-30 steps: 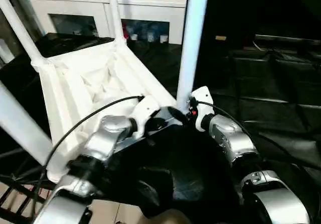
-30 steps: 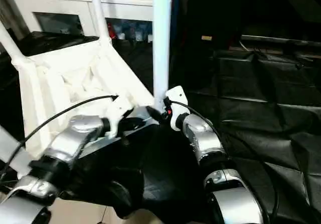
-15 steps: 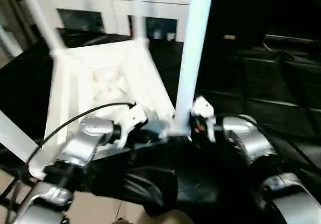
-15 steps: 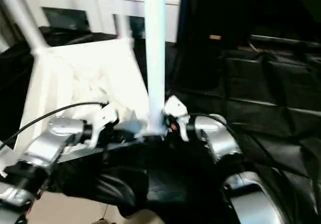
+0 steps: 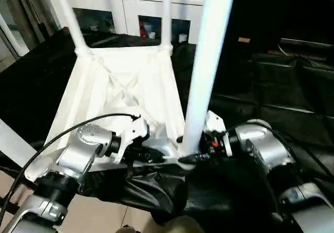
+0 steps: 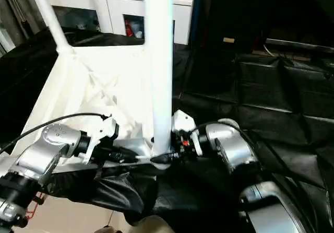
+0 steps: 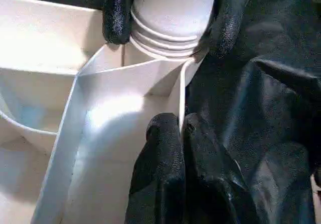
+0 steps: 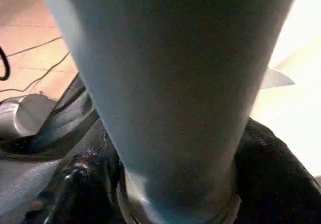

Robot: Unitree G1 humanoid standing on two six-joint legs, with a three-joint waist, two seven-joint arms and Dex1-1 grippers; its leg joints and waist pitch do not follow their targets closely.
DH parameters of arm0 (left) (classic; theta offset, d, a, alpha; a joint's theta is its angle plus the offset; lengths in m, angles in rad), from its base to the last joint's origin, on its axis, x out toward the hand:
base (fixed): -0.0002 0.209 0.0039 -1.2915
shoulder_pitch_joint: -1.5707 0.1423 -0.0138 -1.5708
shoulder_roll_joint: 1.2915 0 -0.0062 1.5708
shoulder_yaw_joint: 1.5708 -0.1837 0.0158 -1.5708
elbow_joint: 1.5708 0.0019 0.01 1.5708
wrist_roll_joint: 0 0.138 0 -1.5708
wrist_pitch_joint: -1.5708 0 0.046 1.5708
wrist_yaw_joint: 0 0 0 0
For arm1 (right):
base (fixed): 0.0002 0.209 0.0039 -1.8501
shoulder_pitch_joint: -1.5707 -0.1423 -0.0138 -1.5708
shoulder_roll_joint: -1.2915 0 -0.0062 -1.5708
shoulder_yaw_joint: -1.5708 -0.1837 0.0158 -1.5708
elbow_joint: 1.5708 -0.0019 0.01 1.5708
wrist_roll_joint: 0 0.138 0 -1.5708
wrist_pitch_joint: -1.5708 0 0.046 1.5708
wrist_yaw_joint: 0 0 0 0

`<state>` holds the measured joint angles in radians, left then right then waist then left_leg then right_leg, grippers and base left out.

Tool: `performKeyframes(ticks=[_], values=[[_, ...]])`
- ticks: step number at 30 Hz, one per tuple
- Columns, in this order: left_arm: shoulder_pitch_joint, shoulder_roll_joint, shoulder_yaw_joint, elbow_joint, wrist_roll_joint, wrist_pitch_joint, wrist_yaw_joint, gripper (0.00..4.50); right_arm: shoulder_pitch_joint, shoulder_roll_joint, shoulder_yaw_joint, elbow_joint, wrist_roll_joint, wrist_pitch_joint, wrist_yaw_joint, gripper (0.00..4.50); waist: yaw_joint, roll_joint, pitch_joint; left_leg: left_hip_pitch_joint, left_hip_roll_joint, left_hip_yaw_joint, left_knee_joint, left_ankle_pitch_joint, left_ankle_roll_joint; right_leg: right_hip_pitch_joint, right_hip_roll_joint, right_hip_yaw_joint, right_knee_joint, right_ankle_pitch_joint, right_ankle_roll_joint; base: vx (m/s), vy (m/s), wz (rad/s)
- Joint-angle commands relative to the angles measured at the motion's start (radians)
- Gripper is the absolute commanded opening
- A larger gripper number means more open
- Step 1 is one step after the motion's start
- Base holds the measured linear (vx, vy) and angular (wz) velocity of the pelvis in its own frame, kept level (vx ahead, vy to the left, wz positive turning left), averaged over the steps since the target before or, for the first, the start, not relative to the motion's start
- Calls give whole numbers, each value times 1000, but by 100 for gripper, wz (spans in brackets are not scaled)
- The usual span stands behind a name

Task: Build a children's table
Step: Rotate leg to tighten

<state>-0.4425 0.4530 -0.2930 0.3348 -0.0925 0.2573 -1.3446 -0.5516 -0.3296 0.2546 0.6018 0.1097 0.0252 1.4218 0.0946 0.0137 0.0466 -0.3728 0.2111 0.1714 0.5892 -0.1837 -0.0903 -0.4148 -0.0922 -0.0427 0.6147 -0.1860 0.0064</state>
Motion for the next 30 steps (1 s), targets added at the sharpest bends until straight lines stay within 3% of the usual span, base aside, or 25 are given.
performKeyframes(ticks=[1,4,7,9,12,17,21,22,30], values=[[-23,-23,-7,-10,-14,-22,26,0,13,9,18,-7,-3,11,2,273,-3,-6,-65,10,13,12,-65,-156,81,56,-31,24,-54,-68,-283,0,0,0],[-34,-47,-1,20,15,-39,93,0,18,36,6,16,-19,19,-73,271,-4,-8,-60,11,12,11,-70,-199,60,55,-33,26,-63,-140,-266,0,0,0],[-57,-91,19,58,31,-28,193,0,9,81,-20,69,-45,29,-217,270,-14,-6,-51,14,10,7,-80,-276,19,50,-34,28,-78,-284,-226,0,0,0],[-74,-125,32,81,40,-15,259,0,0,115,-38,108,-62,41,-322,270,-16,-6,-53,19,9,3,-81,-295,1,51,-39,29,-85,-352,-200,0,0,0],[-95,-165,41,106,51,1,326,0,-15,161,-65,150,-61,64,-443,269,-31,-8,-51,16,5,-2,-85,-321,-11,52,-36,26,-89,-394,-175,0,0,0],[-136,-275,44,152,83,41,486,0,-58,281,-123,235,-58,110,-734,269,-43,-2,-53,17,4,-1,-85,-313,-7,50,-36,27,-92,-376,-179,0,0,0],[-140,-321,25,160,99,36,529,0,-75,340,-129,261,-76,94,-797,269,-45,-4,-57,14,4,0,-83,-293,1,51,-33,28,-89,-313,-191,0,0,0],[-139,-320,17,158,106,31,527,0,-76,344,-128,263,-78,84,-796,325,-44,-4,-56,13,3,1,-83,-287,7,52,-32,27,-88,-299,-194,0,0,0],[-114,-284,9,117,104,11,469,0,-85,313,-131,236,-46,75,-682,395,-43,-4,-57,11,5,3,-84,-271,28,55,-34,27,-86,-267,-207,0,0,0]])
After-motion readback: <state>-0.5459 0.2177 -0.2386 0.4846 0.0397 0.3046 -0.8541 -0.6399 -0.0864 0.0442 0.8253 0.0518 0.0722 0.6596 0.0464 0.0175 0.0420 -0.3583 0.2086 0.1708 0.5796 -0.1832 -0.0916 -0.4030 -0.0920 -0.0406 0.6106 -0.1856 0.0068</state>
